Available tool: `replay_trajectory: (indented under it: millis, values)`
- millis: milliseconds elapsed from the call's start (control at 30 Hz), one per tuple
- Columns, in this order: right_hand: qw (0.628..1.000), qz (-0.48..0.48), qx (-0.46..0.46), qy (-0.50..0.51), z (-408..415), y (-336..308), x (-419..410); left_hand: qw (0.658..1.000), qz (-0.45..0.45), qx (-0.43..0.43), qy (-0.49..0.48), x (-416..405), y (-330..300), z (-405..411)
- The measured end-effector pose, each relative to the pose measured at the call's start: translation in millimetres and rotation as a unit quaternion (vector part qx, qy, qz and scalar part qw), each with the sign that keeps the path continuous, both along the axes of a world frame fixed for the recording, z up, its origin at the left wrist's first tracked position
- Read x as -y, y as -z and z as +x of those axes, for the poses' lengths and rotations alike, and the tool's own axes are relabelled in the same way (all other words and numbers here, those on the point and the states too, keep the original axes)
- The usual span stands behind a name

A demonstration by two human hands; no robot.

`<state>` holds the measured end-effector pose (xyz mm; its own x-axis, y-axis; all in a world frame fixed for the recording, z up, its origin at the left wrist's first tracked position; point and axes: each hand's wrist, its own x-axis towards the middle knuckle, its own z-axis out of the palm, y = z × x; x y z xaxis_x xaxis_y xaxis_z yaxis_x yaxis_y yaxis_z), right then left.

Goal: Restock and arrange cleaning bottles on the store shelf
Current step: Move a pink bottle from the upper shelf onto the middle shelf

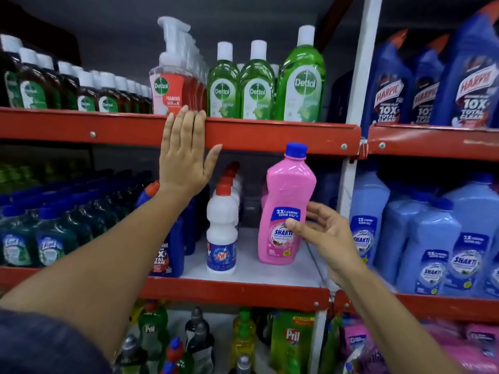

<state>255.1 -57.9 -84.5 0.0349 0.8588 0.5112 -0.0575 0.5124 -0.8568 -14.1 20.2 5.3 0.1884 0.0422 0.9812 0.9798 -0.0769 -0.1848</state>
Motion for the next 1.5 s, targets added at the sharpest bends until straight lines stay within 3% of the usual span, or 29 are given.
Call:
replay_trajectory:
  millis: [300, 600, 900, 1033, 1167, 1300, 1367, 1500]
  values:
    - [0.998, -0.06, 0.018, 0.028, -0.6, 59.5, -46.7, 0.999, 0.053, 0.009, -0.003, -10.7, 1.1, -0.3]
    - [0.995, -0.095, 0.013, 0.014, 0.9, 77.5, -69.6, 0.998, 0.064, 0.006, -0.004, -14.4, 2.1, -1.1]
    - [0.995, -0.097, 0.022, -0.007, -3.2, 80.4, -63.1, 0.998, -0.008, 0.05, 0.031, 5.3, 13.9, 15.7]
    - [0.997, -0.067, 0.018, 0.03, -7.7, 90.7, -51.8, 0.99, -0.044, 0.031, 0.134, 21.2, 71.0, 55.0]
    - [0.994, -0.04, 0.028, 0.101, -13.6, 96.7, -45.3, 0.951, -0.177, 0.062, 0.246, 32.0, 153.6, 96.1]
    - [0.99, -0.03, 0.061, 0.121, -16.3, 98.5, -44.6, 0.857, -0.307, 0.228, 0.346, 34.2, 191.2, 113.5]
    - [0.99, -0.038, 0.074, 0.114, -14.7, 98.7, -47.3, 0.809, -0.331, 0.288, 0.39, 30.8, 197.8, 115.9]
    - [0.99, -0.06, 0.086, 0.094, -12.0, 96.6, -52.0, 0.771, -0.347, 0.34, 0.411, 22.8, 198.6, 114.8]
